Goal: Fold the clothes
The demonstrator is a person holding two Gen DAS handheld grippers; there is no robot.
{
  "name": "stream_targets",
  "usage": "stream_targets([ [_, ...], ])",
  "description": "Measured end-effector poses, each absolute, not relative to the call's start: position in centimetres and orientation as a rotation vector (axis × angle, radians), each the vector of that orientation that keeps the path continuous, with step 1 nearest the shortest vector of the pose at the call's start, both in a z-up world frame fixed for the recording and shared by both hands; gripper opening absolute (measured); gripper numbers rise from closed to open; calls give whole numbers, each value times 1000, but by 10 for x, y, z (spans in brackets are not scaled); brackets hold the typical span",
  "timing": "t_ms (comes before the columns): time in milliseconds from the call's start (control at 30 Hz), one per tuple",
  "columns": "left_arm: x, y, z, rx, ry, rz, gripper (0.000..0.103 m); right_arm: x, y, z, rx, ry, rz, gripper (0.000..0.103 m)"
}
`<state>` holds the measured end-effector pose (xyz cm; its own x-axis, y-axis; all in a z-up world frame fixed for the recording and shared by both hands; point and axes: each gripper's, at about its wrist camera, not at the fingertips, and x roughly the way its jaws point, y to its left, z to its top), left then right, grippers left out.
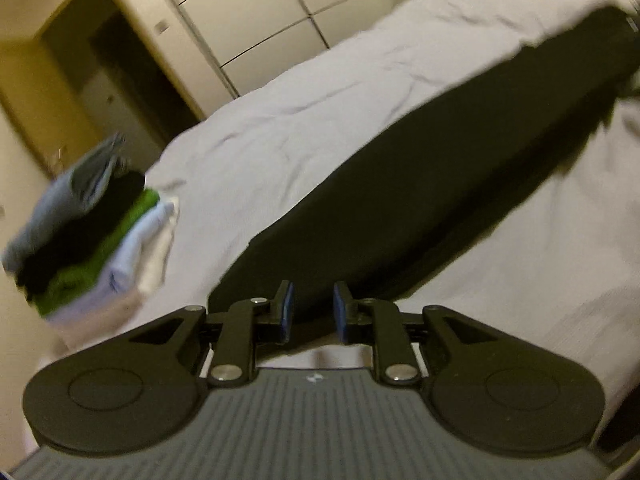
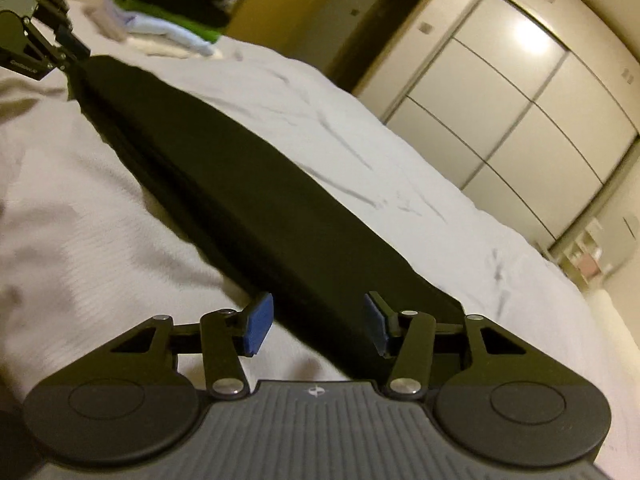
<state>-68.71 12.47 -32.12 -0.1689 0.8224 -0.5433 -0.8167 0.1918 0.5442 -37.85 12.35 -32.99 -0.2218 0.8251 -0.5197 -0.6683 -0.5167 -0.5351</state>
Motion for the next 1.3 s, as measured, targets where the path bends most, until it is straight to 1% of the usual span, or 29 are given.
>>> stream_targets([
  [133, -678, 126, -338, 140, 1099, 1355, 23, -384, 137, -342, -1017, -271, 1905, 51],
  [233, -675, 128, -349, 214, 1159, 1324, 27, -385, 142, -346, -1027, -273, 1906, 51],
  [267, -674, 129, -352, 240, 1174, 1317, 27, -385, 143, -346, -1029, -273, 1904, 48],
  [300, -673, 129, -355, 268, 1185, 1314, 26, -385, 144, -347, -1031, -272, 1903, 45],
  [333, -673, 130, -356, 280, 1191, 1312, 13, -386, 144, -347, -1036, -274, 1908, 43],
  [367, -674, 131, -356, 290, 1196, 1310, 5, -386, 144, -347, -1042, -276, 1916, 31],
  [400, -675, 131, -354, 295, 1186, 1314, 3, -387, 143, -347, -1047, -286, 1923, 21],
  [433, -677, 130, -351, 299, 1172, 1319, 3, -388, 140, -347, -1052, -307, 1925, 21],
  [467, -678, 128, -348, 305, 1155, 1327, 3, -389, 138, -347, -1056, -327, 1925, 2],
  [500, -678, 125, -344, 311, 1138, 1336, 3, -389, 135, -346, -1054, -340, 1922, 0],
  [667, -675, 109, -341, 327, 1108, 1343, 3, -386, 127, -341, -1017, -355, 1913, 0],
  [733, -671, 109, -352, 282, 1131, 1326, 3, -385, 125, -344, -1028, -346, 1911, 0],
  [833, -665, 106, -378, 287, 1188, 1315, 3, -387, 127, -358, -1081, -337, 1908, 0],
  [900, -665, 104, -372, 262, 1163, 1343, 3, -388, 127, -361, -1085, -322, 1904, 0],
  [933, -666, 104, -366, 235, 1138, 1362, 5, -387, 127, -358, -1069, -304, 1902, 0],
  [967, -670, 105, -358, 188, 1113, 1380, 6, -387, 127, -354, -1053, -286, 1900, 8],
  [1000, -674, 106, -351, 138, 1089, 1397, 6, -386, 127, -351, -1037, -268, 1898, 30],
  [1033, -677, 107, -343, 88, 1063, 1413, 7, -383, 126, -346, -1011, -234, 1893, 38],
  [1067, -681, 108, -335, 37, 1038, 1429, 7, -375, 125, -341, -968, -164, 1888, 40],
  [1167, -690, 108, -305, -194, 861, 1412, 7, -341, 127, -324, -816, 87, 1847, 40],
  [1233, -682, 114, -294, -256, 782, 1370, 7, -310, 133, -317, -703, 268, 1774, 40],
  [1300, -665, 124, -289, -284, 718, 1329, 7, -275, 141, -311, -579, 380, 1703, 40],
])
